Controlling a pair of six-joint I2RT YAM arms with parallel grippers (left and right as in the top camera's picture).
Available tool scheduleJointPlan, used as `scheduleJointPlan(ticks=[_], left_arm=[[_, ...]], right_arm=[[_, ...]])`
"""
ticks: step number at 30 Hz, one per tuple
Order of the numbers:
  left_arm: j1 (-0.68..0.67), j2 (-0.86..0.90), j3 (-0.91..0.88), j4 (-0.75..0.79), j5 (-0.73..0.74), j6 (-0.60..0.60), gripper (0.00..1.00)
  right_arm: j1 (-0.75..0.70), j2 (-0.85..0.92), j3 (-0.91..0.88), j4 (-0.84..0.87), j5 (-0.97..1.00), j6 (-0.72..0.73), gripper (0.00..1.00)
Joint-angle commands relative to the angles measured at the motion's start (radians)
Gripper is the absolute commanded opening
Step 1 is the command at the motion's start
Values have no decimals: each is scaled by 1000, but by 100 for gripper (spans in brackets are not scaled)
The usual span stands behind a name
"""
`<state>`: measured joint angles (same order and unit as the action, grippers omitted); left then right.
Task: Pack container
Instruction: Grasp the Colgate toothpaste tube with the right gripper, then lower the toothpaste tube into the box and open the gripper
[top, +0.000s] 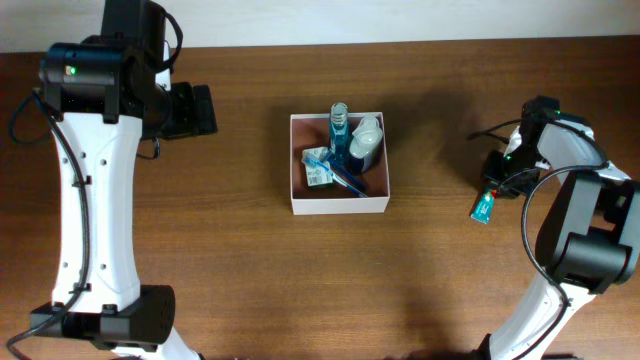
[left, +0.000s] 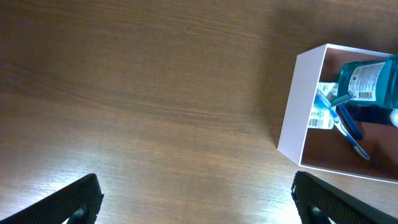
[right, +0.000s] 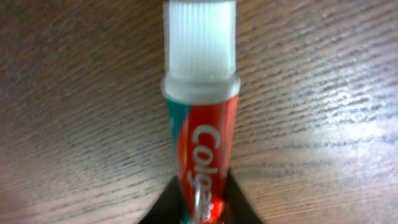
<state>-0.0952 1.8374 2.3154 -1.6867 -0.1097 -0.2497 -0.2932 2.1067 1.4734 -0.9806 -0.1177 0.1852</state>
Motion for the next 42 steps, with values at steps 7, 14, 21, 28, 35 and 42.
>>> scheduleJointPlan(ticks=[7, 14, 21, 28, 35, 42], left_arm=[[-1, -7, 10, -1, -8, 12, 99], [0, -7, 10, -1, -8, 12, 99], [0, -7, 10, -1, -8, 12, 99], [0, -7, 10, -1, -8, 12, 99], [0, -7, 10, -1, -8, 12, 100], [0, -7, 10, -1, -8, 12, 99]], right_arm=[[15, -25, 13, -58, -22, -21, 4], [147, -275, 76, -105, -87, -85, 4], [452, -510, 77, -100, -89, -314, 4], [724, -494, 76, -63, -87, -730, 4], [760, -338, 76, 80, -12, -893, 4], [760, -211, 76, 144, 22, -890, 57]])
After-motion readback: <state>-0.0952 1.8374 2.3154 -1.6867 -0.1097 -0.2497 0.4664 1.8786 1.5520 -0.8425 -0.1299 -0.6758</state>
